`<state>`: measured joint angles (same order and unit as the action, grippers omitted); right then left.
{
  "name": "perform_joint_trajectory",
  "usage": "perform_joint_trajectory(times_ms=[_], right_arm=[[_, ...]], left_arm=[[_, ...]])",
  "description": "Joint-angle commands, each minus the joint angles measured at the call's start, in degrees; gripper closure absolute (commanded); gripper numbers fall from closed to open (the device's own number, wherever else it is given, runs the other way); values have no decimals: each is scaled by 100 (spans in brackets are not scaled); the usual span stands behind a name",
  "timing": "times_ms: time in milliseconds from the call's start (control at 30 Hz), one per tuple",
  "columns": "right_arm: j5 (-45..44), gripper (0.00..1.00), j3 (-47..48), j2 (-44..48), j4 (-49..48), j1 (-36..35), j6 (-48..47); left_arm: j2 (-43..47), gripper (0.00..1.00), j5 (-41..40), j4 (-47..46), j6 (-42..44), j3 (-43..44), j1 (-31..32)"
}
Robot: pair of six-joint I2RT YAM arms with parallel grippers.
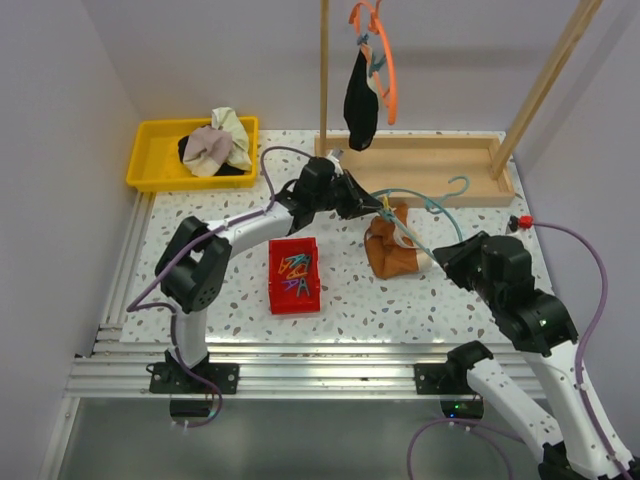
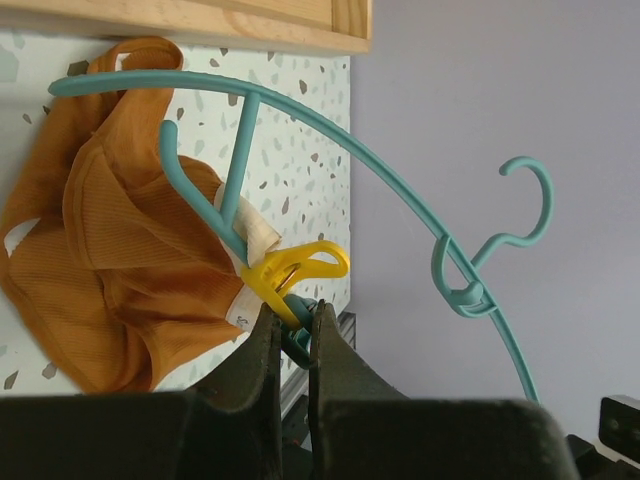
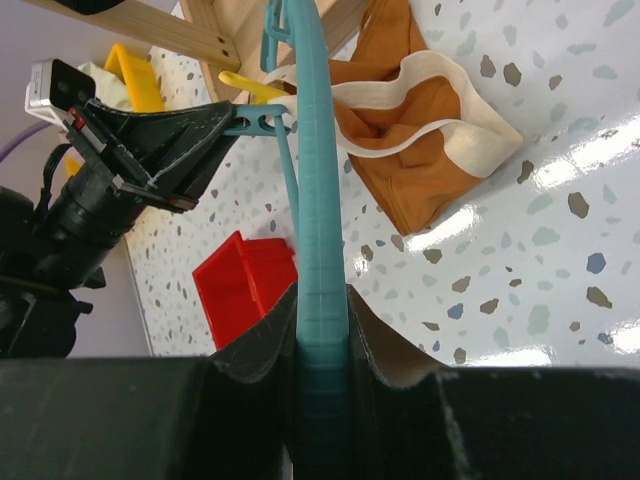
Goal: Remove the underwear clipped to the hanger
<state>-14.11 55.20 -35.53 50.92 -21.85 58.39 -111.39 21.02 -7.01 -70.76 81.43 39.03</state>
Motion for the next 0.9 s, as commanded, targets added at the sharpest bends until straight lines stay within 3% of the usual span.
perform_joint_trajectory(times_ms=[0, 167, 333, 467, 600, 700, 867], right_arm=[[-426, 100, -263, 159, 657, 22, 480], [-321, 100, -589, 424, 376, 31, 533], [-145, 100, -598, 477, 86, 31, 95], [-101, 100, -475, 363, -11, 23, -275], [-136, 100, -352, 301, -64, 22, -600], [-250, 100, -273, 275, -82, 23, -846], [-215, 100, -80, 169, -64, 31, -1268]], left_arm=[[628, 100, 579, -1310, -383, -135, 79], [557, 96, 843, -1392, -843, -13, 88], [619, 66, 834, -1251, -852, -39, 79], [566, 48, 825, -1075, -887, -4, 79], [619, 48, 790, -908, -817, 14, 79], [759, 57, 816, -794, -659, -56, 88], [1390, 62, 492, 398, 437, -232, -18]])
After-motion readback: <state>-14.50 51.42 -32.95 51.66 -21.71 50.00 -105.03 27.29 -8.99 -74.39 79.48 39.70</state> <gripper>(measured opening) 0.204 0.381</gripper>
